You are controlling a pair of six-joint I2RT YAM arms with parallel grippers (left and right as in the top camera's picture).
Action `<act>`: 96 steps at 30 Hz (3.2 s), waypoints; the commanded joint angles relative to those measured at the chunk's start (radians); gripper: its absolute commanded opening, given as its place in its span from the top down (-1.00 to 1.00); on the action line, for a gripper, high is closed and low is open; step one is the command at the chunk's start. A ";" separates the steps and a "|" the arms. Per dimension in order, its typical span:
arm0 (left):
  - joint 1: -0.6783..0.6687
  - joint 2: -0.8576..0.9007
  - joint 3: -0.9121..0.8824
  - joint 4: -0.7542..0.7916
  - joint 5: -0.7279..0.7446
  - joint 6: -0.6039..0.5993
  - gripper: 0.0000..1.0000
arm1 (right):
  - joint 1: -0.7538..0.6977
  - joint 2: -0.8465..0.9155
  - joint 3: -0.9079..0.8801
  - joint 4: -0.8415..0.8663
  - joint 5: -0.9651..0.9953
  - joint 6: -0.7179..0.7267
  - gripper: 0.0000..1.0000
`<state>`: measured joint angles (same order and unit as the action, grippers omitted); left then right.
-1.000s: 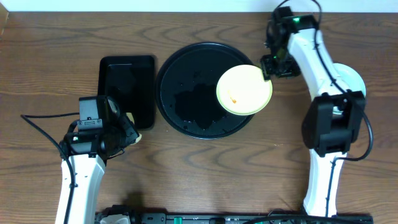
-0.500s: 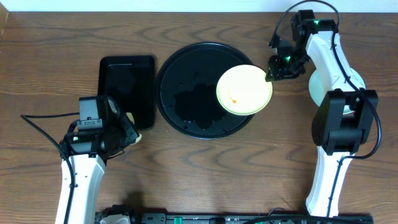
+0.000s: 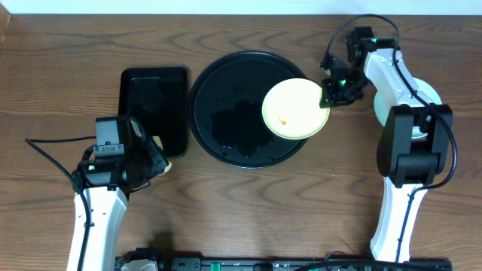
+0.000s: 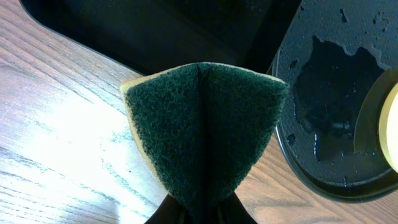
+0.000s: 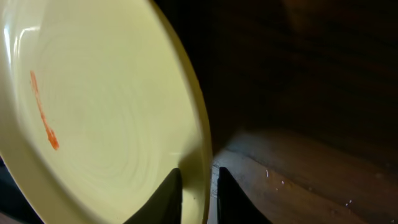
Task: Clean dirty plates on tray and stack at the side
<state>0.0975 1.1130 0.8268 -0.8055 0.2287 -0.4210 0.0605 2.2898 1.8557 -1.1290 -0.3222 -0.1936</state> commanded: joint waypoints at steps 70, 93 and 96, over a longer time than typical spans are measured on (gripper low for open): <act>-0.425 0.495 0.630 -0.057 0.182 0.131 0.85 | 0.305 -0.315 -0.377 0.259 0.526 0.592 0.98; -0.629 0.711 0.615 0.164 -0.010 0.069 0.85 | 0.284 -0.385 -0.436 0.366 0.638 0.447 0.98; -0.629 0.713 0.615 0.181 -0.037 0.040 0.85 | 0.284 -0.409 -0.436 0.367 0.637 0.451 0.98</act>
<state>-0.5327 1.8328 1.4395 -0.6346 0.2493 -0.3408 0.3542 1.9297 1.4239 -0.7654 0.2859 0.2901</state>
